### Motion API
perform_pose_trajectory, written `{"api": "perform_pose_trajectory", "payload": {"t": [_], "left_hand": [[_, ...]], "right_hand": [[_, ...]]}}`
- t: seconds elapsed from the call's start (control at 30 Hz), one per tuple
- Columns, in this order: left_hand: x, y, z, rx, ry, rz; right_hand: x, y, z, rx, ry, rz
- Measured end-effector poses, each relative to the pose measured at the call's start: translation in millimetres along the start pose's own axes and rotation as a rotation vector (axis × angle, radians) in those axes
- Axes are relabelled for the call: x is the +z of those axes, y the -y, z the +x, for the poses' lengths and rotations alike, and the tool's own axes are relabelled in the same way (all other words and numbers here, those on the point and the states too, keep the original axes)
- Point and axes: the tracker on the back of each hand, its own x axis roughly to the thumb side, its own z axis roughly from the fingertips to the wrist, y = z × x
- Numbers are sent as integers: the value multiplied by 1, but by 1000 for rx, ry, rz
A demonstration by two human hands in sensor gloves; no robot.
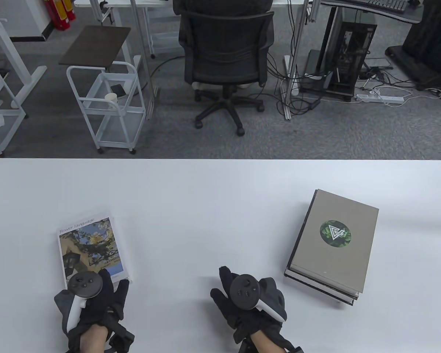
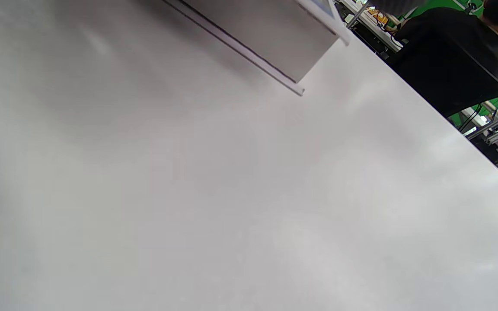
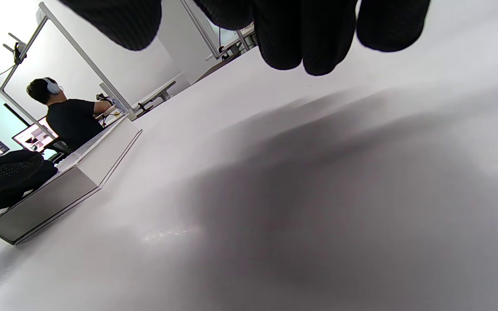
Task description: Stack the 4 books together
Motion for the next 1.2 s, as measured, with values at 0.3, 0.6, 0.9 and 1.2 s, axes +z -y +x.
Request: {"api": "perform_pose_trajectory", "payload": {"t": [0.3, 0.6, 0.9, 1.2], "left_hand": [[6, 19, 21, -89, 79, -50], [18, 62, 58, -355, 210, -105], [43, 87, 88, -415, 353, -181], [63, 110, 105, -487, 403, -208]], "right_hand": [[0, 0, -1, -11, -10, 16], [0, 0, -1, -8, -15, 21], [-1, 0, -3, -12, -28, 17], [-1, 1, -6, 7, -56, -5]]}}
